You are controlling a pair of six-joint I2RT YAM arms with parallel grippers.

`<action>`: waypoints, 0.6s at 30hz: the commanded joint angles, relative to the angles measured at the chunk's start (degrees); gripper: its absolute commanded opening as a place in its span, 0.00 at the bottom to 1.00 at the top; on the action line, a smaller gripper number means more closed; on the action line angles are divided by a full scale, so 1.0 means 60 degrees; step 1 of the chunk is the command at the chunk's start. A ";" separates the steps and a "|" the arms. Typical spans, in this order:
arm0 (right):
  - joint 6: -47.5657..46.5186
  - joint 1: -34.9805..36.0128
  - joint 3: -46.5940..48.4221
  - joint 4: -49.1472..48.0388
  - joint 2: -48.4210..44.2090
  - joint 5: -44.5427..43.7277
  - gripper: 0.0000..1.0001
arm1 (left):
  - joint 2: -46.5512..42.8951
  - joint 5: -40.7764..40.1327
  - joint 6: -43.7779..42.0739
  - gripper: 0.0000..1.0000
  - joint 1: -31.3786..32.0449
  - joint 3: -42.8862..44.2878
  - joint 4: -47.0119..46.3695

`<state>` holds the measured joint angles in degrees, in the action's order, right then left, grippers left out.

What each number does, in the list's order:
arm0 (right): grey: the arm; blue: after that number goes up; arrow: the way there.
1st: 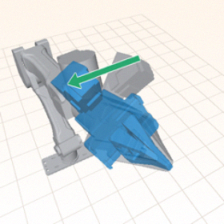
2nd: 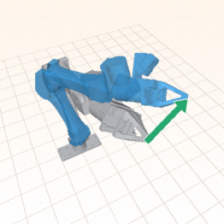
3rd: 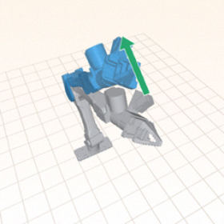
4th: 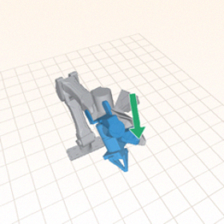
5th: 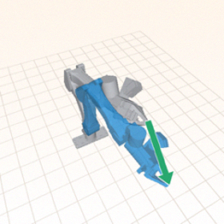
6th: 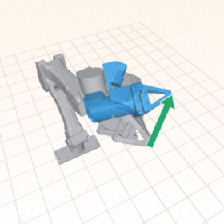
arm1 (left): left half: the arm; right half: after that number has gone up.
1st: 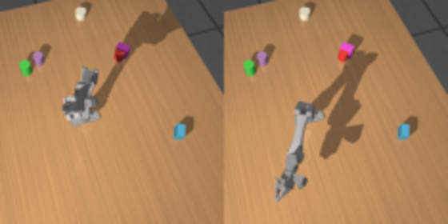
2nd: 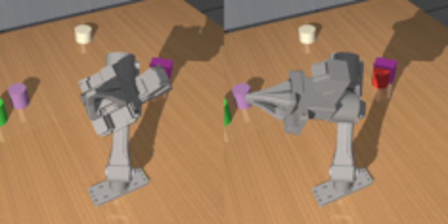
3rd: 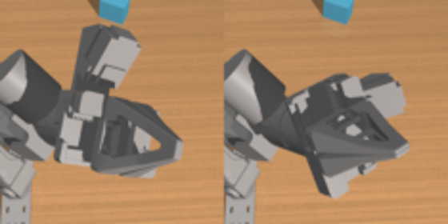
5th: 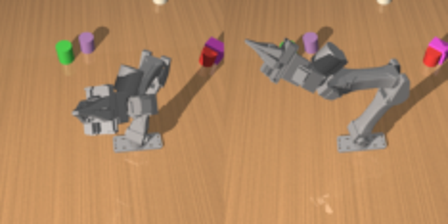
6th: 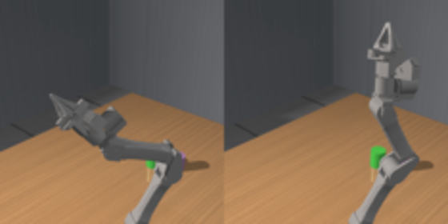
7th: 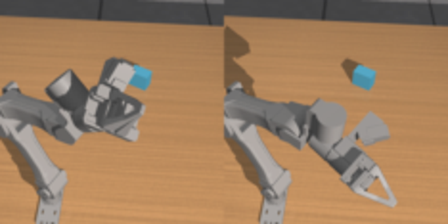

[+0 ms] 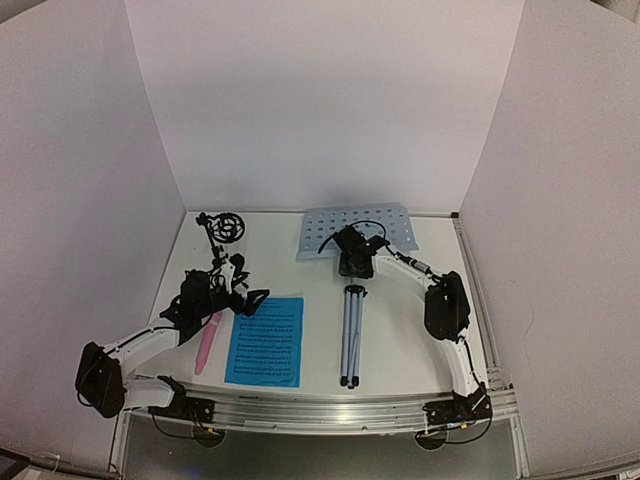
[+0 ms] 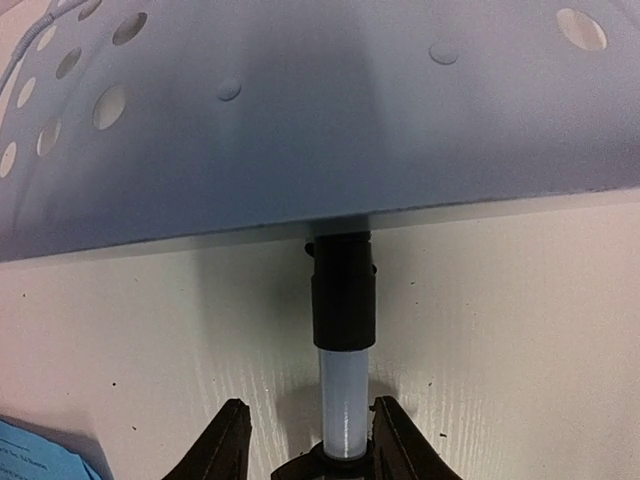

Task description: Set up the instrument practice props

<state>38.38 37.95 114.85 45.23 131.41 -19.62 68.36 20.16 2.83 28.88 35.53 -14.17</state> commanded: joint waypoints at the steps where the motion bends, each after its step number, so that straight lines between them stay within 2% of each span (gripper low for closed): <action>1: 0.0258 0.0047 -0.0050 0.0138 0.0084 -0.0836 0.40 | 0.0009 -0.0485 -0.0275 1.00 0.0020 -0.0006 -0.0820; 18: 0.0500 0.0049 -0.0933 -0.1099 0.0807 -0.0852 0.38 | 0.0042 -0.0607 -0.0631 1.00 0.0020 -0.0164 -0.1021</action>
<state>40.27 37.98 110.60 41.39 134.52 -24.38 68.66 16.78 1.24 28.88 35.32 -17.31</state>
